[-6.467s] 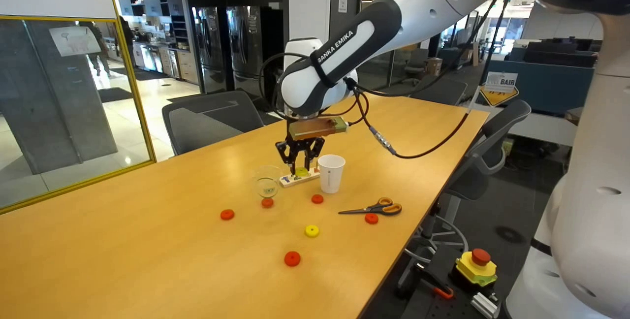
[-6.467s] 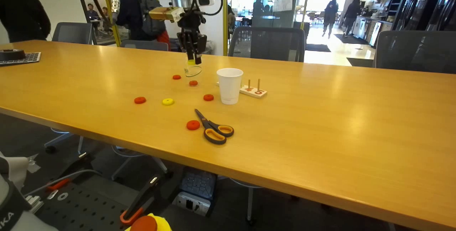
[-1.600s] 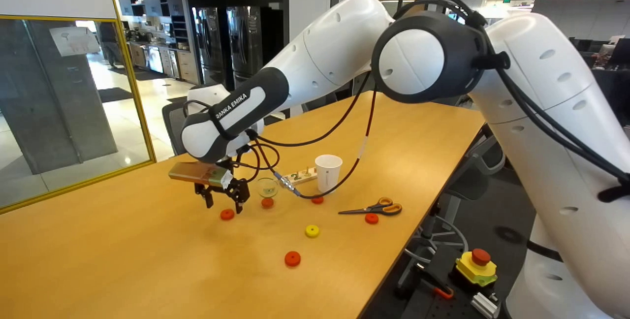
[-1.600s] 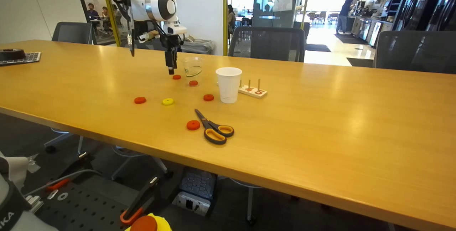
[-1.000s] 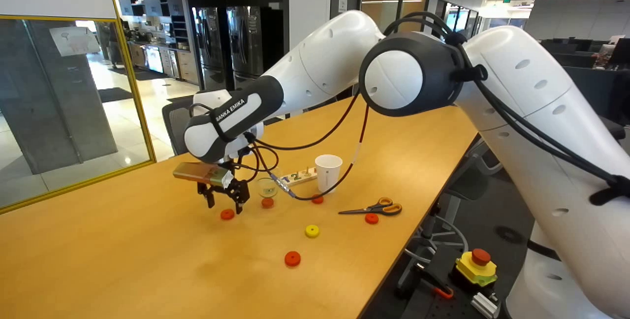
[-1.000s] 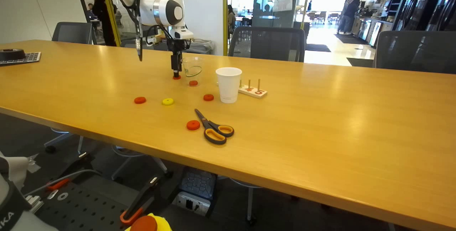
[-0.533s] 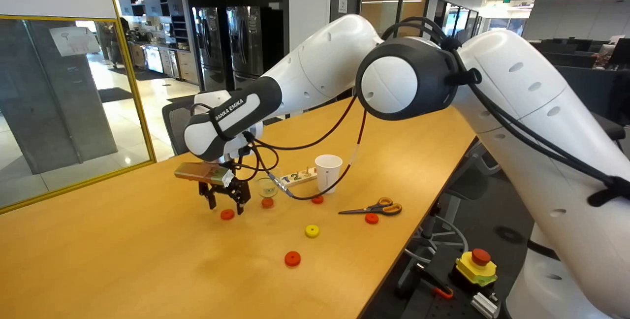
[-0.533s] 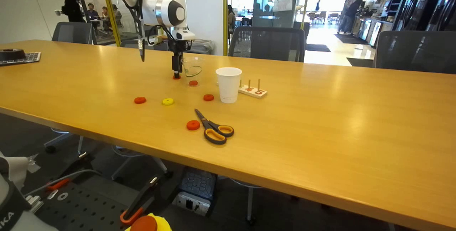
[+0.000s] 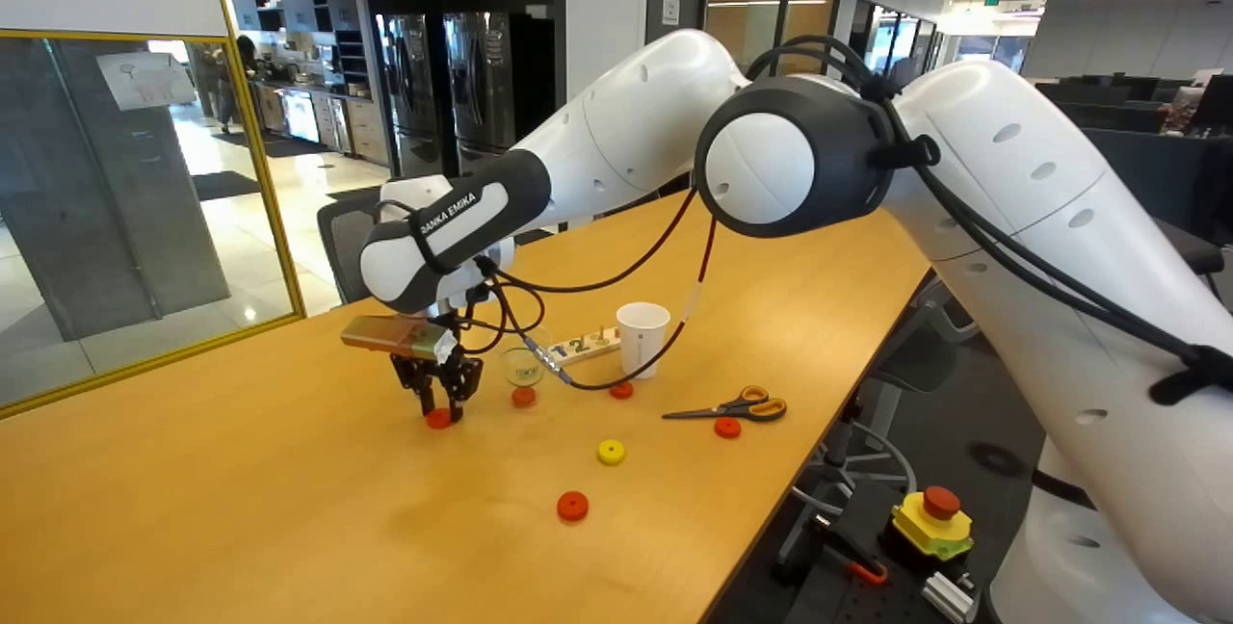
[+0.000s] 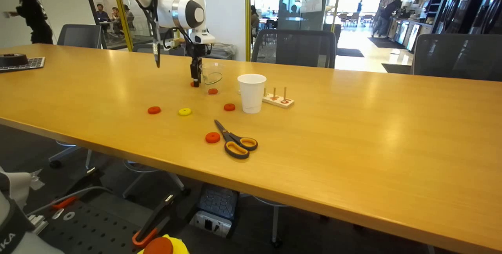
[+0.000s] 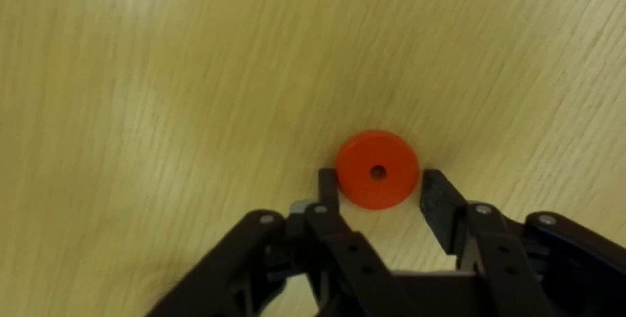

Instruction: Pick up the coloured tiles and put them in the cups

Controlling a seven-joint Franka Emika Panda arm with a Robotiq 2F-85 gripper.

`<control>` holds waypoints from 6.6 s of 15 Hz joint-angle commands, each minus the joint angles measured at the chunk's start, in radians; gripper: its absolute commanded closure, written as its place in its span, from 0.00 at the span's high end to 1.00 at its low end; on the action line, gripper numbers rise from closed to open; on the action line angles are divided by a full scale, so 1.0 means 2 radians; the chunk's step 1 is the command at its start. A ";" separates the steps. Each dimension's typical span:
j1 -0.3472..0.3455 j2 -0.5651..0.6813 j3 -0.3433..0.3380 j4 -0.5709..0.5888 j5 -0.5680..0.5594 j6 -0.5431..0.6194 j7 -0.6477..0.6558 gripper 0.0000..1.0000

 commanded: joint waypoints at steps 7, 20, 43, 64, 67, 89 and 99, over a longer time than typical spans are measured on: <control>0.004 -0.050 -0.011 -0.015 0.000 0.001 -0.012 0.25; -0.020 -0.187 -0.042 -0.124 -0.049 -0.012 -0.075 0.25; -0.042 -0.332 -0.041 -0.308 -0.061 -0.006 -0.099 1.00; -0.059 -0.347 -0.004 -0.513 0.006 0.186 -0.089 1.00; -0.058 -0.330 -0.007 -0.513 0.007 0.201 -0.091 1.00; -0.061 -0.330 -0.009 -0.540 0.042 0.222 -0.109 0.66; -0.062 -0.328 -0.012 -0.535 0.038 0.222 -0.111 0.25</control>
